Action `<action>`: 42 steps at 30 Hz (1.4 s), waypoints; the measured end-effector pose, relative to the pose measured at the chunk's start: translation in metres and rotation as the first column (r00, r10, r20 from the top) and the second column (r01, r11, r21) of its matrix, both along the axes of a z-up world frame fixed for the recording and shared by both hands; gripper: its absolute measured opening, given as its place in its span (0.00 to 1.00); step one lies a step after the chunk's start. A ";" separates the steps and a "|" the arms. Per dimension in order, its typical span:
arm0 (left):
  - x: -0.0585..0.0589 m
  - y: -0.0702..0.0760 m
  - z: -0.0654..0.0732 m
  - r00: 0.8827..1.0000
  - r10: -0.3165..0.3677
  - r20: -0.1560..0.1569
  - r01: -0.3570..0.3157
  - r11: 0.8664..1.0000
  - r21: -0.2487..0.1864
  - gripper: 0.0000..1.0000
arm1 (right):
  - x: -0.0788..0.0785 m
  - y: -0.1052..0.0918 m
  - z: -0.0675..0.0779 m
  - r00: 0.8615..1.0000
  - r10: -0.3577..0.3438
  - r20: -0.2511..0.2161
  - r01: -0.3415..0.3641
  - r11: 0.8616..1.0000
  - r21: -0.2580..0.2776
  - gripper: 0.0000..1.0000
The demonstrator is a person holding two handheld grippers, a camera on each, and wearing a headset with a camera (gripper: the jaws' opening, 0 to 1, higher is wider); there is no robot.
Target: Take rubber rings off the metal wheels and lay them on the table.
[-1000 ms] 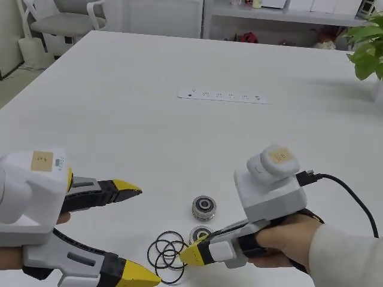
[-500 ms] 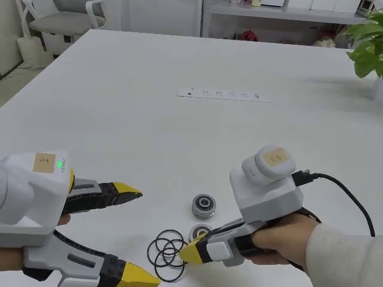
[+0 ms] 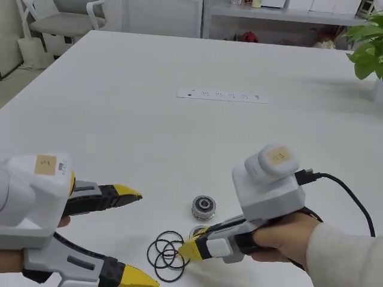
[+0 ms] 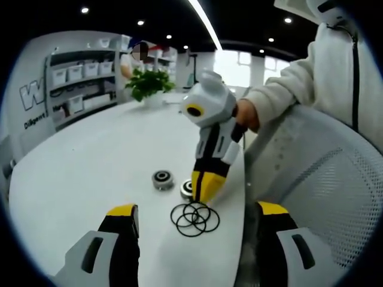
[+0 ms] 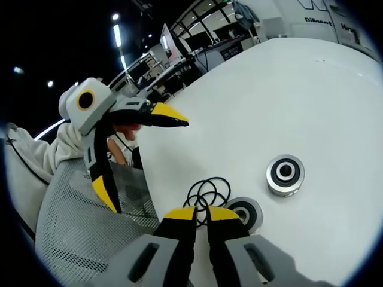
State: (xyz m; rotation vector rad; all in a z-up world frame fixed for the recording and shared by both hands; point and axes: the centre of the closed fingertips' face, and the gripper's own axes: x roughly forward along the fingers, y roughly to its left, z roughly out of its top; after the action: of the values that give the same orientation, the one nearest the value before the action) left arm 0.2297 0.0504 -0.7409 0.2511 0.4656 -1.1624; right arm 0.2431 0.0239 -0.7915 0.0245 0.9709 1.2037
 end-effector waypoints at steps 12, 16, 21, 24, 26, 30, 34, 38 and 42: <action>0.002 0.002 0.002 1.000 0.012 0.009 -0.012 1.000 0.000 0.81 | 0.015 -0.002 0.022 0.998 -0.033 0.059 0.030 0.998 0.053 0.07; 0.003 0.003 0.000 1.000 0.013 0.007 -0.013 1.000 0.009 0.81 | 0.020 -0.001 0.035 0.995 -0.039 0.090 0.031 0.995 0.094 0.08; 0.003 0.004 0.000 1.000 0.017 0.013 -0.017 1.000 0.011 0.81 | 0.026 -0.001 0.050 0.988 -0.045 0.146 0.026 0.991 0.133 0.13; 0.004 0.004 0.001 1.000 0.022 0.015 -0.022 1.000 0.006 0.81 | 0.030 -0.003 0.057 0.984 -0.050 0.172 0.024 0.989 0.149 0.13; 0.005 0.004 0.002 1.000 0.023 0.017 -0.023 1.000 0.006 0.82 | 0.034 -0.004 0.064 0.979 -0.061 0.197 0.028 0.986 0.166 0.17; 0.006 0.005 0.005 0.999 0.032 0.021 -0.032 0.999 -0.007 0.82 | 0.038 -0.007 0.080 0.966 -0.072 0.248 0.019 0.977 0.210 0.24; 0.007 0.005 0.007 0.999 0.039 0.026 -0.038 0.999 -0.016 0.82 | 0.043 -0.011 0.093 0.953 -0.100 0.286 0.029 0.970 0.242 0.35; 0.010 0.007 0.010 0.998 0.054 0.036 -0.053 0.998 -0.029 0.85 | 0.046 -0.016 0.106 0.940 -0.124 0.318 0.033 0.961 0.276 0.44; 0.013 0.011 0.015 0.996 0.077 0.052 -0.075 0.996 -0.046 0.88 | 0.048 -0.024 0.113 0.920 -0.130 0.370 0.024 0.960 0.278 0.54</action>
State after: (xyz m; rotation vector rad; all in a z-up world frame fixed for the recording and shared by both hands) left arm 0.2427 0.0613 -0.7260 0.2241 0.3981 -1.0878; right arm 0.2911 -0.0004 -0.6781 0.0392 0.4527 1.2019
